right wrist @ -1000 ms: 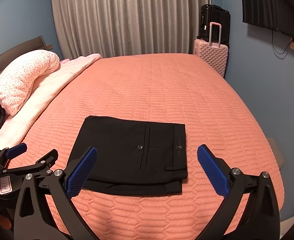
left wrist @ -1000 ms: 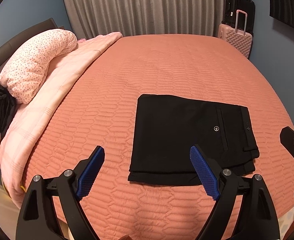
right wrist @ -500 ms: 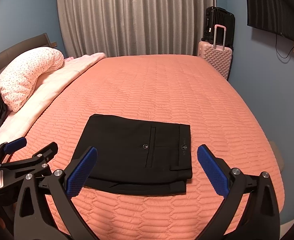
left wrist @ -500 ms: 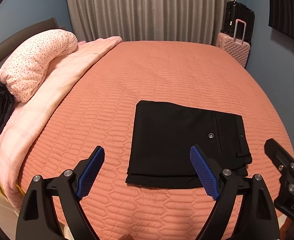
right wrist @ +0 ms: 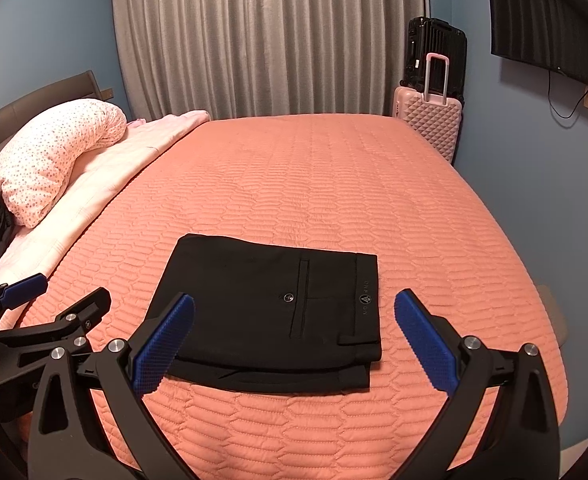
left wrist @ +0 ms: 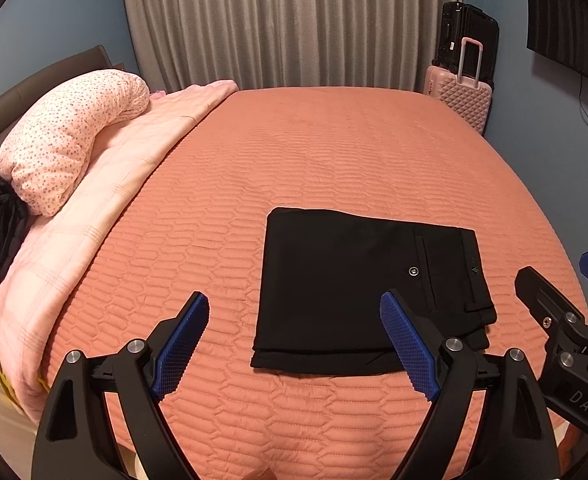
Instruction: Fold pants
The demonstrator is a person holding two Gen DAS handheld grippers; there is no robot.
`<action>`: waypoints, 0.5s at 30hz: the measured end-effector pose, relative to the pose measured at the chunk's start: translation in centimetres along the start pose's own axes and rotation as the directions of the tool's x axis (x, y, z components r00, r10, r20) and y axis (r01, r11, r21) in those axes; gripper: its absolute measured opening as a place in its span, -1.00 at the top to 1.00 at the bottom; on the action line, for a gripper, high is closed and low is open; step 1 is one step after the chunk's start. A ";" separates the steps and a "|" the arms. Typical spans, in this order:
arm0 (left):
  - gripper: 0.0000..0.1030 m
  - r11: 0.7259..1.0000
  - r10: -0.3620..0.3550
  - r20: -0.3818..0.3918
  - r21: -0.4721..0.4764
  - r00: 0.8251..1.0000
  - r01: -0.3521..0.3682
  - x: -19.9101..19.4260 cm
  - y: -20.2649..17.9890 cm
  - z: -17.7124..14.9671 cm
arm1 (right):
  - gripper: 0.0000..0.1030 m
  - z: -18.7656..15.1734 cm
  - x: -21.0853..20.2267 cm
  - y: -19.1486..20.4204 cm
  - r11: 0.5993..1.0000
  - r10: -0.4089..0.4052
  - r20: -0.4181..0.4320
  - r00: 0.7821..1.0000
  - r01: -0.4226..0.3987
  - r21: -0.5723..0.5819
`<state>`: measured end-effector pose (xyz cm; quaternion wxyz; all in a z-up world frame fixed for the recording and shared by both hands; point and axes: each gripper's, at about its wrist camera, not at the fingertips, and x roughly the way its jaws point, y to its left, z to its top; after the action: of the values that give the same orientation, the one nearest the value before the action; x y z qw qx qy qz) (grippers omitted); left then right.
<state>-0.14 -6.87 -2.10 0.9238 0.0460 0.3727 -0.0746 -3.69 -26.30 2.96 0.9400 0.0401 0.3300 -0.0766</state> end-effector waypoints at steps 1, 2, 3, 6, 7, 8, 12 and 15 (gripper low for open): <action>-0.67 1.000 -0.003 0.002 0.001 1.000 0.003 -0.1 -0.1 0.0 | -0.91 0.0 0.0 0.0 1.000 0.000 0.001 1.000 0.000 0.002; -0.67 1.000 -0.001 0.006 0.003 1.000 0.001 -0.2 0.0 -0.1 | -0.91 0.0 0.0 0.0 1.000 -0.001 0.001 1.000 0.001 0.004; -0.67 1.000 0.006 0.010 0.005 1.000 -0.006 -0.3 -0.1 -0.1 | -0.91 0.0 0.0 -0.1 1.000 -0.001 0.001 1.000 0.001 0.005; -0.67 0.999 0.030 0.016 0.019 0.999 -0.030 -0.4 -0.3 -0.2 | -0.91 0.0 0.0 0.0 1.000 -0.001 0.001 1.000 0.001 0.004; -0.67 0.999 0.037 0.016 0.023 0.999 -0.037 -0.5 -0.3 -0.2 | -0.91 0.0 0.0 0.0 1.000 -0.001 0.002 1.000 0.001 0.005; -0.67 0.999 0.041 0.017 0.024 0.999 -0.041 -0.5 -0.4 -0.2 | -0.91 0.1 0.0 0.0 1.000 -0.001 0.001 1.000 0.001 0.003; -0.67 0.998 0.051 0.023 0.036 0.998 -0.051 -0.5 -0.6 -0.3 | -0.91 0.0 0.1 -0.1 1.000 -0.004 0.000 1.000 0.004 0.003; -0.67 0.997 0.064 0.022 0.041 0.998 -0.064 -0.4 -0.7 -0.3 | -0.91 0.0 0.3 0.0 1.000 -0.007 -0.004 1.000 0.007 -0.001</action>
<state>-0.74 -7.44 -2.12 0.9284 0.0764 0.3596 -0.0532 -3.50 -26.35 2.75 0.9391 0.0385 0.3322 -0.0795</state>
